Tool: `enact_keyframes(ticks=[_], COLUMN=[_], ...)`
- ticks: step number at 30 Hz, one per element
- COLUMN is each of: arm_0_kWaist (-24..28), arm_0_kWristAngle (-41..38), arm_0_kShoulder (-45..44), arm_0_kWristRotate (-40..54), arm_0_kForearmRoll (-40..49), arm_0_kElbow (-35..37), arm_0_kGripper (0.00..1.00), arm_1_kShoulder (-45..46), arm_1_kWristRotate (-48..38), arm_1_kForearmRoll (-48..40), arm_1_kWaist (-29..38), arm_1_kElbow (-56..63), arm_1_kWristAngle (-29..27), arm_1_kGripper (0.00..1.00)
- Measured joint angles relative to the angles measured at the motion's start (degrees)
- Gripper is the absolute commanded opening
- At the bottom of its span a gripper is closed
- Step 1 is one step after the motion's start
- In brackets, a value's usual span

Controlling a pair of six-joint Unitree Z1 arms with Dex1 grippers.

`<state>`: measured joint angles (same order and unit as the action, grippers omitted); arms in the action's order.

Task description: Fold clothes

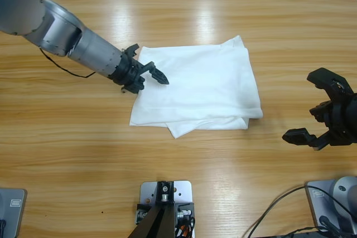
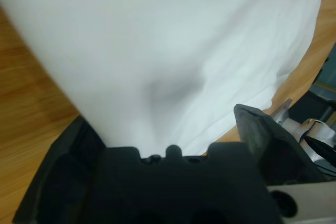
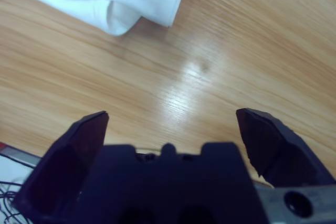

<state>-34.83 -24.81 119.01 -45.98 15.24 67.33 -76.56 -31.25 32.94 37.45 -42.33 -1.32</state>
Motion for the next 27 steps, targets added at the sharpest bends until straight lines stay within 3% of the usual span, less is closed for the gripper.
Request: enact_keyframes(ticks=[4, 8, 9, 10, 11, 19, 27], arm_0_kWaist=[-1.7, -2.2, -2.2, -2.3, -2.3, -2.3, -2.3], arm_0_kWristAngle=[0.0, 0.5, 0.9, 1.5, 1.9, 3.5, 7.0], arm_0_kShoulder=[1.2, 1.6, 1.7, 1.7, 1.7, 2.0, 2.5], arm_0_kWristRotate=[0.0, 0.0, 0.3, 1.1, 2.4, 6.4, 0.1], arm_0_kForearmRoll=[1.8, 4.6, 5.2, 6.0, 6.7, 8.5, 6.2], arm_0_kElbow=[2.5, 4.2, 4.5, 4.7, 4.9, 5.1, 4.3], arm_0_kGripper=[0.802, 0.41, 0.272, 0.043, 0.0, 0.0, 0.0], arm_1_kShoulder=[0.0, 0.0, 0.1, 0.1, 0.2, 0.6, 0.6], arm_1_kWristRotate=[0.0, 0.0, 0.0, 0.0, 0.0, 0.0, 0.0], arm_1_kForearmRoll=[0.0, 0.0, 0.0, 0.0, 0.0, 0.0, 0.0], arm_1_kWaist=[0.0, 0.0, 0.0, 0.0, 0.0, 0.0, 0.2], arm_1_kElbow=[0.0, 0.0, 0.0, 0.0, 0.0, 0.1, 0.2], arm_1_kWristAngle=[0.0, 0.0, 0.0, 0.0, 0.0, 0.0, 0.0], arm_1_kGripper=[1.0, 1.0, 1.0, 1.0, 1.0, 1.0, 0.996])
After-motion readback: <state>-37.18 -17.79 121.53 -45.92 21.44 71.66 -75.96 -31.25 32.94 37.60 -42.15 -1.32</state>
